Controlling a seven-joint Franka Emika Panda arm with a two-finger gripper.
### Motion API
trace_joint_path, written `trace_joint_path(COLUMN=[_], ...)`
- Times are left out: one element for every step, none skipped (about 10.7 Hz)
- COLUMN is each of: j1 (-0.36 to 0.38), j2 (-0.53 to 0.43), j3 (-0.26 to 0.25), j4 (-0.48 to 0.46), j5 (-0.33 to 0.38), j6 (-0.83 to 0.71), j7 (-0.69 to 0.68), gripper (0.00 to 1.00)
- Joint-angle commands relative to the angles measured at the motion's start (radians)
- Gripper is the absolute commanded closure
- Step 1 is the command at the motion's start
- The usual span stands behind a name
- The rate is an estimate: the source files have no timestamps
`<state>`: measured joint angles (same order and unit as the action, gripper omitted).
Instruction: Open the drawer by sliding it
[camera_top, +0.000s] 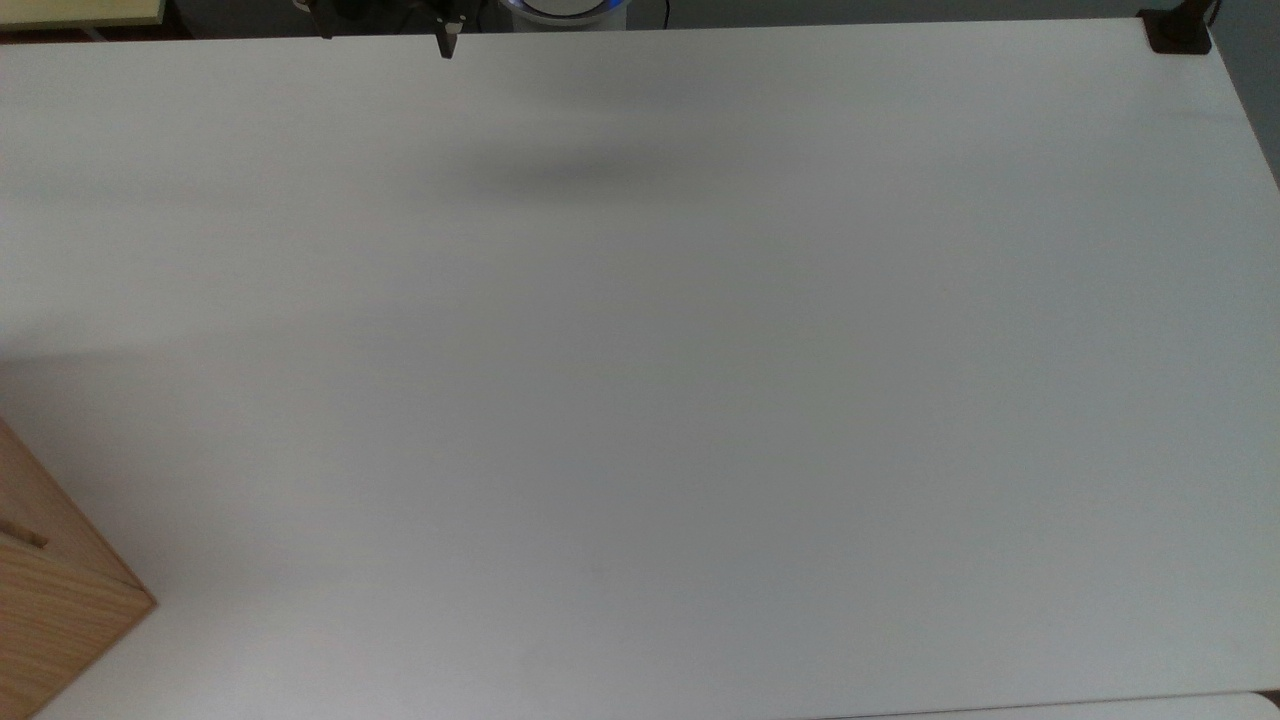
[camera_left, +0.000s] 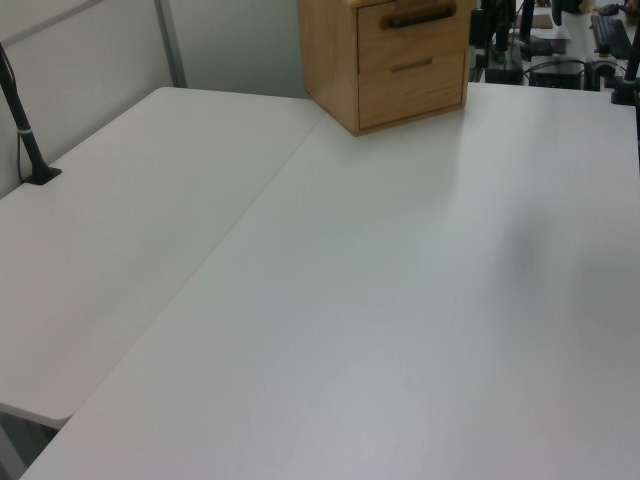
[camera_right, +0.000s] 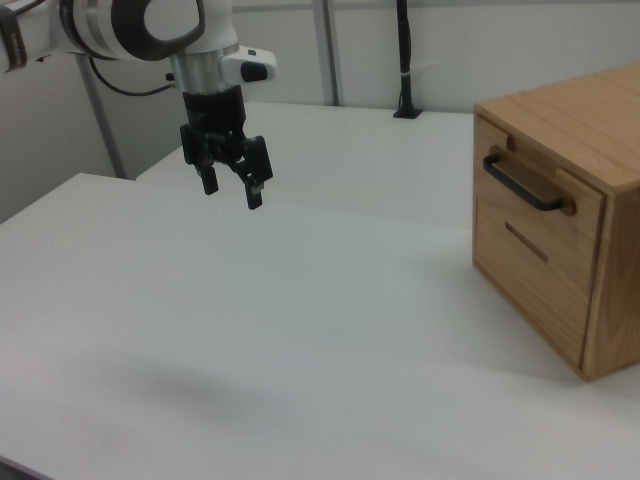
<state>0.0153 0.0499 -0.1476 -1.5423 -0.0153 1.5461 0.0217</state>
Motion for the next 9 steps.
trace_joint_path(j1=[0.005,0.005,0.005,0.005,0.005,0.003,-0.011,-0.033,-0.053], j2=[-0.007,-0.007,-0.007,-0.005,-0.005,-0.005,-0.007,-0.007,-0.004], j3=[-0.013,-0.012,-0.013,-0.013,-0.013,-0.013,-0.015,-0.015,-0.013], j4=[0.007,0.005,0.005,0.002,0.001,0.004,0.007,0.016,0.028], j5=[0.02,0.014,0.012,0.009,0.008,0.008,0.006,0.005,-0.014], j6=[-0.021,-0.018,-0.018,-0.02,-0.02,-0.02,-0.02,-0.012,0.009], j7=[-0.011,-0.014,-0.016,-0.017,-0.031,-0.087,-0.174,-0.251,-0.331], gripper=[0.0,0.0,0.0,0.0,0.0,0.0,0.0,0.0,0.0])
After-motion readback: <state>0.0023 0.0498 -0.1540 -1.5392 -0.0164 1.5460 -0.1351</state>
